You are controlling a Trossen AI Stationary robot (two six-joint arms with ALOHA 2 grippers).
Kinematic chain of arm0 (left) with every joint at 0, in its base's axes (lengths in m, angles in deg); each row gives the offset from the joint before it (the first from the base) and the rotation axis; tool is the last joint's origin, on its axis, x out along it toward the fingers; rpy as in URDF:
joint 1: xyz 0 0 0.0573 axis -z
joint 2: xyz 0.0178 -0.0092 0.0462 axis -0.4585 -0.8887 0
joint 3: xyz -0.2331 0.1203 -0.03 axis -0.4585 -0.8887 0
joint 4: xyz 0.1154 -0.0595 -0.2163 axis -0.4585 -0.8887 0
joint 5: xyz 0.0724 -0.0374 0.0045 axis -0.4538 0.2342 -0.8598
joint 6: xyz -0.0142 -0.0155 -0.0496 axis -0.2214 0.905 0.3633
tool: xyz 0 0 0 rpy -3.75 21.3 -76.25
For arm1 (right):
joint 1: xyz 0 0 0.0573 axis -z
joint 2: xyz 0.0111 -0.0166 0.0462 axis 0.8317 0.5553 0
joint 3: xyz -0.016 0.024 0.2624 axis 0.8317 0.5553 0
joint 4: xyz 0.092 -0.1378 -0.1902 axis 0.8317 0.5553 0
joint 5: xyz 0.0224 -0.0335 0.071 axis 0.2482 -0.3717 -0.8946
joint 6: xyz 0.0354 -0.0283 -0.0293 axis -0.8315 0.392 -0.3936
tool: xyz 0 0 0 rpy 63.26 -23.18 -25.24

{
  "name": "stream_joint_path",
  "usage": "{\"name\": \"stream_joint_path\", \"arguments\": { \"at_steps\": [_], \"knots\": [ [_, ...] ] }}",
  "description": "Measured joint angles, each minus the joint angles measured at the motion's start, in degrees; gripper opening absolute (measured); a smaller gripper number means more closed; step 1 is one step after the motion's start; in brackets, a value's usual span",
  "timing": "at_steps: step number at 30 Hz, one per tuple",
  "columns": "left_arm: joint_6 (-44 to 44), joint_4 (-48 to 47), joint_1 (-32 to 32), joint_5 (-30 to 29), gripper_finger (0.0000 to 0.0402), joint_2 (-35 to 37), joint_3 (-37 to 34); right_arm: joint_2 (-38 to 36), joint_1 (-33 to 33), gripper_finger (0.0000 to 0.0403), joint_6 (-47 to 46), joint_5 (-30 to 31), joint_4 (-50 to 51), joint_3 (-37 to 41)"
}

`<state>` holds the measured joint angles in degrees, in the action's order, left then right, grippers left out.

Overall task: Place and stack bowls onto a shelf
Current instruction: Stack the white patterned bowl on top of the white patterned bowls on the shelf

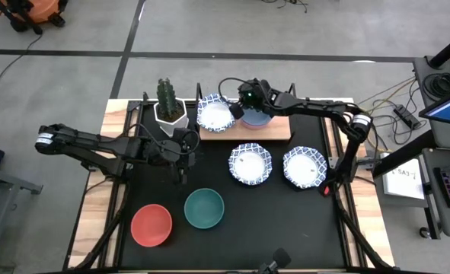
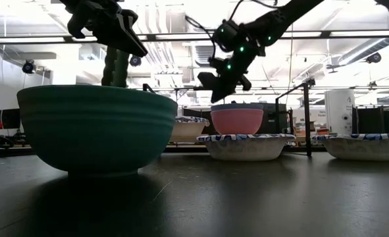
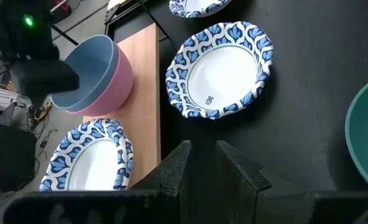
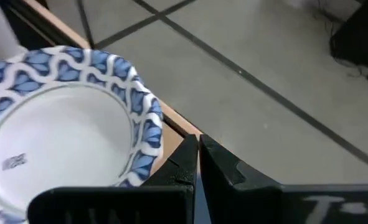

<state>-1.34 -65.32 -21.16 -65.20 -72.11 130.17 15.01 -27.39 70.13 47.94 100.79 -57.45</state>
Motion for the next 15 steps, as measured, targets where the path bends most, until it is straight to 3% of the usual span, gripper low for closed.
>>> {"name": "stream_joint_path", "arguments": {
  "at_steps": [6,15],
  "knots": [
    [1.68,0.16,0.04,0.00,0.0056,0.00,0.00,-5.66,-5.46,0.0009,0.97,-2.79,4.71,2.04],
    [9.76,0.79,0.04,0.05,0.0056,0.00,-1.00,-21.47,-18.82,0.0009,3.59,-6.10,2.58,16.63]
  ]
}}
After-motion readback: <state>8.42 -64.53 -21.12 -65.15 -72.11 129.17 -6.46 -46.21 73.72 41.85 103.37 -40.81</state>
